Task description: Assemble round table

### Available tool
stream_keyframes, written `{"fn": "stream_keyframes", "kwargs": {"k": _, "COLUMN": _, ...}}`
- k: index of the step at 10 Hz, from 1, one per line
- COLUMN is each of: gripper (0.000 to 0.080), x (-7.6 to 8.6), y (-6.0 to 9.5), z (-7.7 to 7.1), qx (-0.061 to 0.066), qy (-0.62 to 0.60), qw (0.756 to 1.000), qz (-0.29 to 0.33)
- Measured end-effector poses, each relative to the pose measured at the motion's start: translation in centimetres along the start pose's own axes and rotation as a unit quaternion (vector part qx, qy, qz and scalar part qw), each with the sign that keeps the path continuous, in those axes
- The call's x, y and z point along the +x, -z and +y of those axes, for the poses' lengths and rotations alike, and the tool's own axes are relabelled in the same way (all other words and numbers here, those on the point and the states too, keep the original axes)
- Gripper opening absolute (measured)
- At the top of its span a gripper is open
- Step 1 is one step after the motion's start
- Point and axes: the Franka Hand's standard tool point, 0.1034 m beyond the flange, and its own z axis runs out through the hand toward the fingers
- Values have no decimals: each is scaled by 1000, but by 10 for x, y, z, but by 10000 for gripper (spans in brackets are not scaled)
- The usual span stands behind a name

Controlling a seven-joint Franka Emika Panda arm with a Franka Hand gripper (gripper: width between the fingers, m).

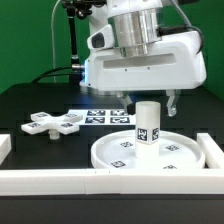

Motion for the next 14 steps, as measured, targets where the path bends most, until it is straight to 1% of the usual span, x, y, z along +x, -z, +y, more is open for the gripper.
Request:
{"fn": "stream_keyframes", "kwargs": {"k": 1, "gripper": 649, "x": 0, "y": 1, "z": -3, "qx": -4, "qy": 59, "qw": 998, "qz": 4}}
{"fn": "stream_keyframes", "kwargs": {"k": 4, "gripper": 649, "x": 1, "y": 0, "z": -2, "qx": -4, "qy": 150, "qw": 989, "qz": 9}}
{"fn": "stream_keyframes", "kwargs": {"k": 6, "gripper": 649, "x": 1, "y": 0, "z": -1, "qx": -5, "qy": 227, "qw": 974, "qz": 9}}
{"fn": "stream_keyframes", "kwargs": {"k": 7, "gripper": 649, "x": 2, "y": 0, "z": -1, "qx": -8, "qy": 276, "qw": 961, "qz": 11}}
{"fn": "stream_keyframes", "kwargs": {"k": 9, "gripper": 649, "x": -2, "y": -2, "z": -5, "qx": -19, "qy": 380, "qw": 925, "qz": 24}}
{"fn": "stream_keyframes", "kwargs": {"k": 10, "gripper": 649, "x": -3, "y": -2, "z": -4, "qx": -22, "qy": 429, "qw": 903, "qz": 17}}
{"fn": "stream_keyframes", "kwargs": {"k": 11, "gripper": 649, "x": -2, "y": -2, "z": -3, "qx": -23, "qy": 470, "qw": 882, "qz": 16}}
{"fn": "stream_keyframes", "kwargs": {"k": 12, "gripper": 649, "x": -2, "y": -2, "z": -3, "qx": -24, "qy": 490, "qw": 871, "qz": 13}}
{"fn": "stream_keyframes", "kwargs": {"k": 14, "gripper": 649, "x": 1, "y": -1, "z": 1, "qx": -27, "qy": 543, "qw": 839, "qz": 11}}
